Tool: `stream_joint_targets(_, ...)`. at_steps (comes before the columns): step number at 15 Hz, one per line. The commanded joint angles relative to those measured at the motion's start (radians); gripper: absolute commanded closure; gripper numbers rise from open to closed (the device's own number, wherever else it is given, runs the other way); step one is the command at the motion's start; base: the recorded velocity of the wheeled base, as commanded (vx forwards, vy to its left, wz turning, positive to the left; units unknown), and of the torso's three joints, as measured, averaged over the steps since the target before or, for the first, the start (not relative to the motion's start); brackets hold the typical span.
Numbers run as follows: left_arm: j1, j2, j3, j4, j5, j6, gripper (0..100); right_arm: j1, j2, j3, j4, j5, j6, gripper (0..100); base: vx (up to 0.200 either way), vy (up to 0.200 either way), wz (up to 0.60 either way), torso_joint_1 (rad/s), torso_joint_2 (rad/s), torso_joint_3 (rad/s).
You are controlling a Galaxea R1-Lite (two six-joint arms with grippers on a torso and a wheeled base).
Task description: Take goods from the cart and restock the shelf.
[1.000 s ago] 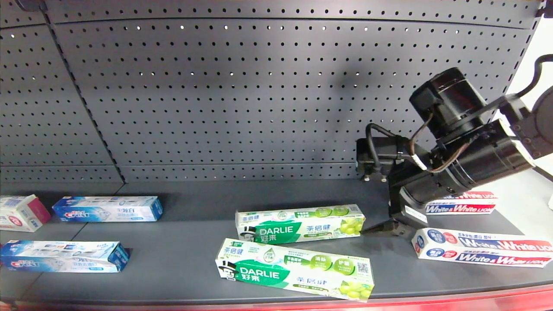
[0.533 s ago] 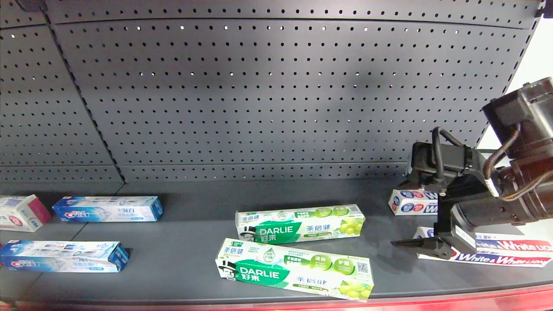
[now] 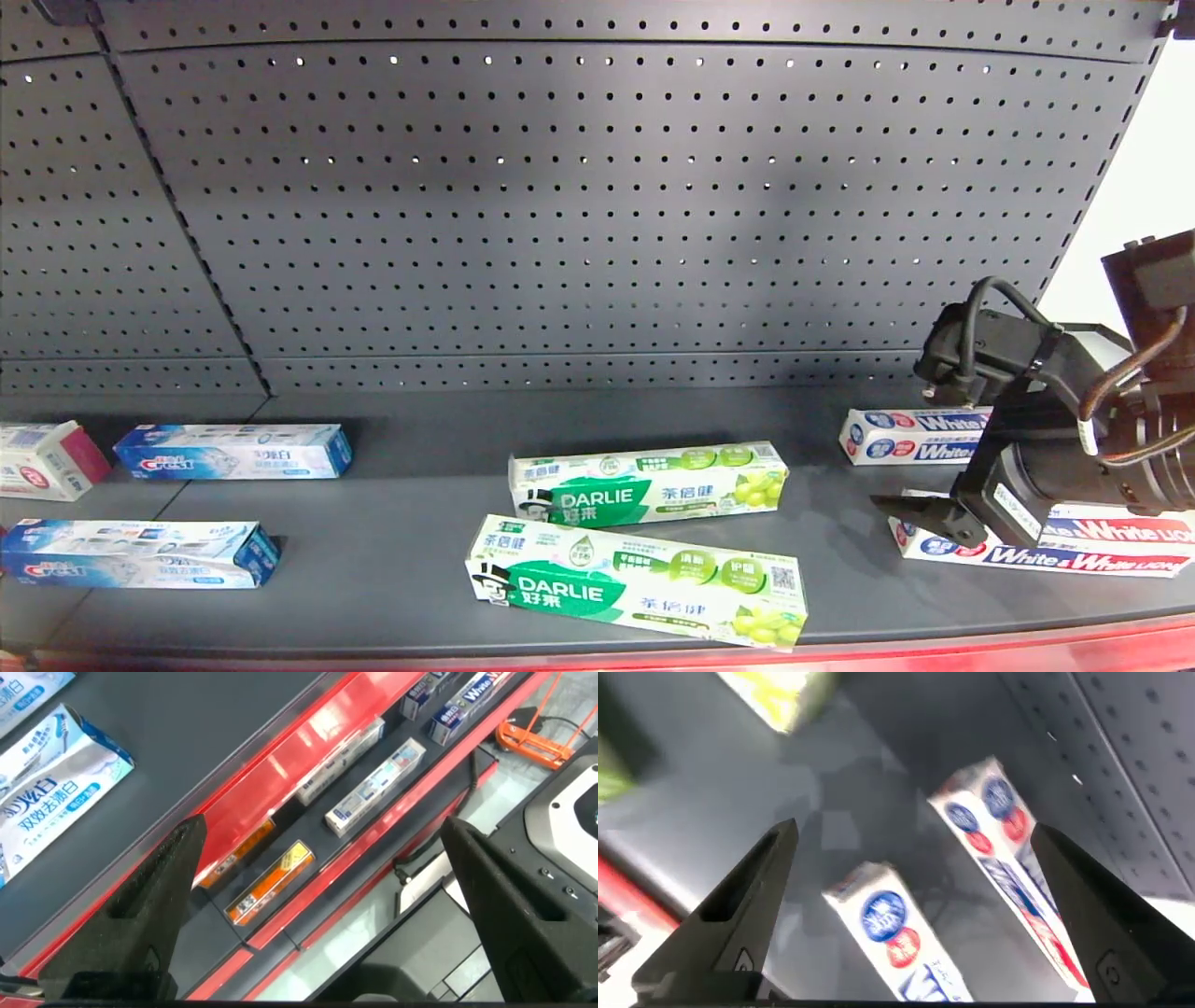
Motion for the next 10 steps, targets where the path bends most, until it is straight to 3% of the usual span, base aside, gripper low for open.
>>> stream_joint_targets(1,0.0,-0.001,0.005,-0.001,0.001,-0.001,0,-0.017,0.017,-0.01,-0.003,-0.014,0.0,0,0.0,0.0,0.0,0.0,0.0,0.0)
stream_joint_targets(6,0.0,-0.001,-0.009,-0.002,0.01,-0.004,0,-0.011,0.195,-0.163,-0.006,-0.028,-0.002,0,0.0,0.0,0.0,0.0,0.0,0.0)
stream_joint_targets(10,-0.002,-0.003,-0.015,-0.004,0.024,-0.03,0,-0.008,0.255,-0.206,-0.007,-0.026,-0.004,0,0.0,0.0,0.0,0.0,0.0,0.0)
